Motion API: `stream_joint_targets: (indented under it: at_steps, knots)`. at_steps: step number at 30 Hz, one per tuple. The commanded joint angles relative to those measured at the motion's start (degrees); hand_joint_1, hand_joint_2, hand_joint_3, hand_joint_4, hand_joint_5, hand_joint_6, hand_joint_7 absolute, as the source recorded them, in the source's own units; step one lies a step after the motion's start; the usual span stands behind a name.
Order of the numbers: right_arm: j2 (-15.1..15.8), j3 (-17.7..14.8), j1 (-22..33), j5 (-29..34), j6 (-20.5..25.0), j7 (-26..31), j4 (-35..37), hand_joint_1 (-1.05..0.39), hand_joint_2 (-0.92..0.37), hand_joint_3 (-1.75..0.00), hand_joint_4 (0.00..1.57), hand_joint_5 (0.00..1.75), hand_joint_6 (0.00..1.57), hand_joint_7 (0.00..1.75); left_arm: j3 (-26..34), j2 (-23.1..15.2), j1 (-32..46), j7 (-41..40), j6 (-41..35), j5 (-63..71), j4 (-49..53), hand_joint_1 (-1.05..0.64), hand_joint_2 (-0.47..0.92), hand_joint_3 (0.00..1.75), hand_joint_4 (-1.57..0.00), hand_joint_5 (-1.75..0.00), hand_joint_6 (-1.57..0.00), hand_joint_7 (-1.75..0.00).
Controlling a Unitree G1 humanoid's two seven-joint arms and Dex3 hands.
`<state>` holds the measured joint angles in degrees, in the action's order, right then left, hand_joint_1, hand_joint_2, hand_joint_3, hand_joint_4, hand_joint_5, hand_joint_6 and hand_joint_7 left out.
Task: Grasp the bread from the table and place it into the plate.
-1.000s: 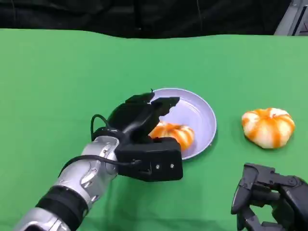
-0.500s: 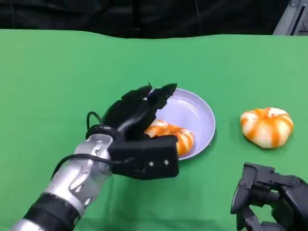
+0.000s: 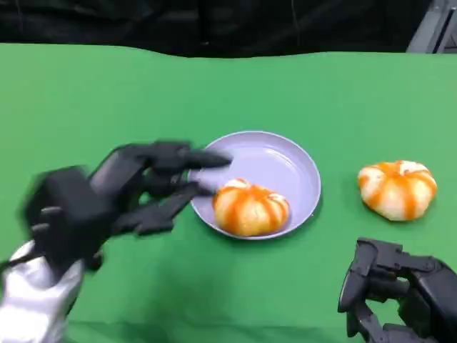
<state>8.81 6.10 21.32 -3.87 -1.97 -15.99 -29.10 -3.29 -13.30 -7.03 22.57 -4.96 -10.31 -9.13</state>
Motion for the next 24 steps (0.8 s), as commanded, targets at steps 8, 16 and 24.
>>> stream_joint_targets:
  at_steps: [8,16,24]
  knots:
    - [0.4,-1.0,-1.9,-0.2,-0.7,0.5,3.3,-0.01,-0.66,-1.01,0.73,1.75,0.71,1.50,11.6,-5.9,22.2,9.0,-5.1,-14.8,-12.2,0.05,0.62,1.26,-0.91,-1.75,-0.72,-1.74]
    - [0.8,-2.6,-3.6,-1.6,-3.7,-1.0,7.3,0.01,-0.68,-1.00,0.73,1.75,0.71,1.49,15.0,-4.0,26.2,10.1,-1.9,-16.1,-8.0,0.03,0.62,1.23,-0.91,-1.75,-0.71,-1.74]
    - [0.9,-3.1,-3.7,-1.8,-4.1,-1.5,7.9,0.02,-0.67,-1.00,0.75,1.75,0.72,1.49,15.4,-3.0,25.4,9.7,-2.2,-16.5,-6.4,0.04,0.62,1.22,-0.94,-1.75,-0.74,-1.72]
